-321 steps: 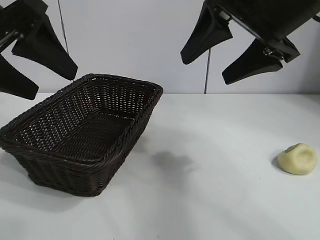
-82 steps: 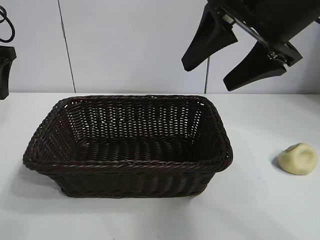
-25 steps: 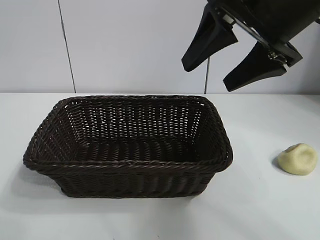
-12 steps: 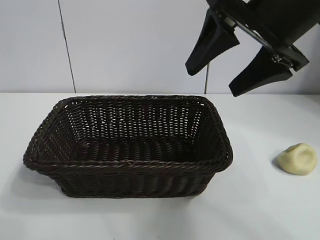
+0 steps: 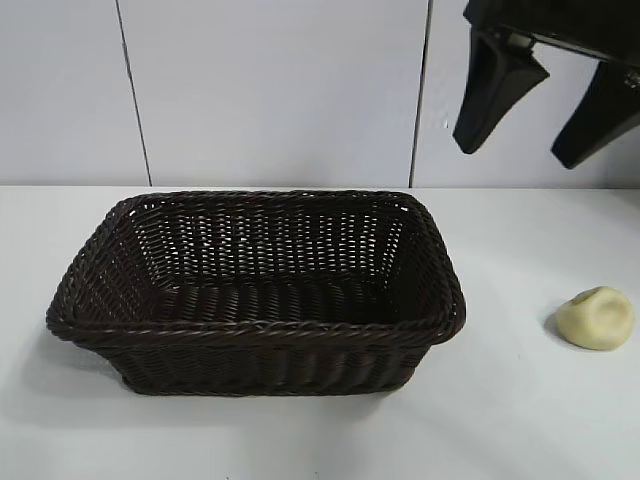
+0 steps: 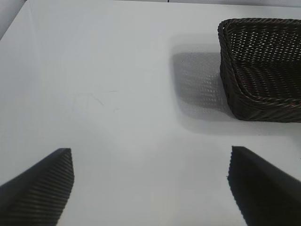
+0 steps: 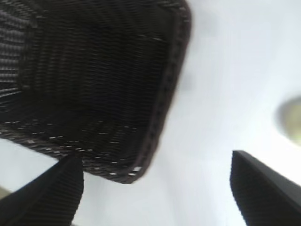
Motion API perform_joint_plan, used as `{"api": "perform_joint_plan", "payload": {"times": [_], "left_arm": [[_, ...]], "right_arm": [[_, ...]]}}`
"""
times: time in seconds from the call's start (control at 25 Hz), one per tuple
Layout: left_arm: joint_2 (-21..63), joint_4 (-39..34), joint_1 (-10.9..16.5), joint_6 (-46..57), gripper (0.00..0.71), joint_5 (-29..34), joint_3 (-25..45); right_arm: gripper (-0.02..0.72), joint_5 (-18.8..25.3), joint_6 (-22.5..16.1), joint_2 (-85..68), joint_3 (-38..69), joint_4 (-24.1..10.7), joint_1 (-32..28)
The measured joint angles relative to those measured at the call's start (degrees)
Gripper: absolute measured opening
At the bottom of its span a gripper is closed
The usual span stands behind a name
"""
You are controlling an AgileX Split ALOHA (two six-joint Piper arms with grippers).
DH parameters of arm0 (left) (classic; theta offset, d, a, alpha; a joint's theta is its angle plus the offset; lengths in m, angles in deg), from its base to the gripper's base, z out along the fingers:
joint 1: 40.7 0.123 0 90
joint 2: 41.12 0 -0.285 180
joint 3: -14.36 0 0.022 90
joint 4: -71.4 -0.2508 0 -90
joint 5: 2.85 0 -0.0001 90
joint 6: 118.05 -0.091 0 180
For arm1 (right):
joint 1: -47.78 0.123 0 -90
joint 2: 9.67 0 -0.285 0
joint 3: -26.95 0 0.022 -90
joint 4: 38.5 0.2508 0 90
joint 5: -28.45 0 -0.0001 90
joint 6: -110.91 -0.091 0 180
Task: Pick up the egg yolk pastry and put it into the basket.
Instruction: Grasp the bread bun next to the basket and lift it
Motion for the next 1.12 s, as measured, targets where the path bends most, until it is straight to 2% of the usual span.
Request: {"api": "perform_joint_plan", "payload": {"times": [0.32, 0.8, 1.12], "left_arm": [[0.0, 0.0, 0.0, -0.04, 0.646, 0.0, 0.0], [0.0, 0.0, 0.0, -0.04, 0.646, 0.0, 0.0], [0.0, 0.0, 0.0, -0.04, 0.646, 0.0, 0.0]], "right_arm": [[0.61, -1.81, 1.31, 3.77, 0.0, 0.21, -8.77], [0.61, -5.21, 1.31, 15.02, -0.18, 1.02, -9.14], [0.61, -7.93, 0.67, 21.56, -0.18, -2.23, -9.14]]}}
